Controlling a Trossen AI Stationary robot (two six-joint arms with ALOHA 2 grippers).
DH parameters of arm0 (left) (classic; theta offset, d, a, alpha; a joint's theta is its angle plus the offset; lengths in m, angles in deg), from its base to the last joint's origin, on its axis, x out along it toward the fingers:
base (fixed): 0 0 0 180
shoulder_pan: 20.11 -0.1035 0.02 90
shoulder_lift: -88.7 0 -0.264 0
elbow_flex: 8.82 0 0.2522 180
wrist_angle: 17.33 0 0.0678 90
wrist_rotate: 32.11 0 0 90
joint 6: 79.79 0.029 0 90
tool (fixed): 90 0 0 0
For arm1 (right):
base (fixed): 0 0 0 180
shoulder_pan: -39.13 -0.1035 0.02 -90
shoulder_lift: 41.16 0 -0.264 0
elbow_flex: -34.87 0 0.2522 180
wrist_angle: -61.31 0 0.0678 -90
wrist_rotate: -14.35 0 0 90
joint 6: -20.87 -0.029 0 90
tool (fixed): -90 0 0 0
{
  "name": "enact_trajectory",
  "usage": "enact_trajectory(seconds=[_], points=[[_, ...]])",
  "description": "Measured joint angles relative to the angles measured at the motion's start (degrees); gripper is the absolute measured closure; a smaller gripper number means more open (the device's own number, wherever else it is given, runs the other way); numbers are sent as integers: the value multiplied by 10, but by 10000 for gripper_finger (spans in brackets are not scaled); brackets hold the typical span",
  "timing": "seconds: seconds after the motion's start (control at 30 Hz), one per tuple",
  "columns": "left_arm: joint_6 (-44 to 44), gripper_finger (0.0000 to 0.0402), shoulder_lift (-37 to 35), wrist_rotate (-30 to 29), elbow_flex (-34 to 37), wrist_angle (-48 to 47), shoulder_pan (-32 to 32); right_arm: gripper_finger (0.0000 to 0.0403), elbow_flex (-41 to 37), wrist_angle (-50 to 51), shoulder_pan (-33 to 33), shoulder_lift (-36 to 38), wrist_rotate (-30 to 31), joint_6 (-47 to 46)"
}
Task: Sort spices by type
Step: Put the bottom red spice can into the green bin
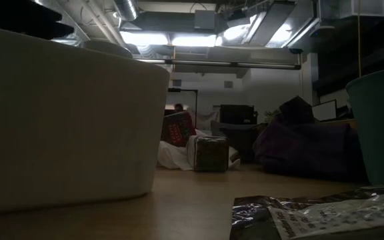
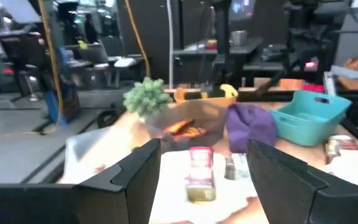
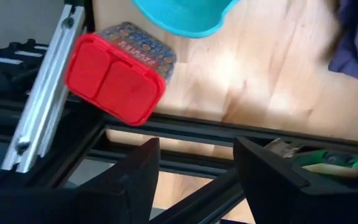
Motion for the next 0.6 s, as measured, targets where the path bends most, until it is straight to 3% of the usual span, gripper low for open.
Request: enact_trajectory(seconds=[0.37, 0.6], points=[[-2, 178, 0, 0, 117, 128, 0, 198, 0, -2, 0, 0, 13, 36], [-14, 178, -1, 0, 153, 141, 0, 198, 0, -5, 1, 0, -5, 70]])
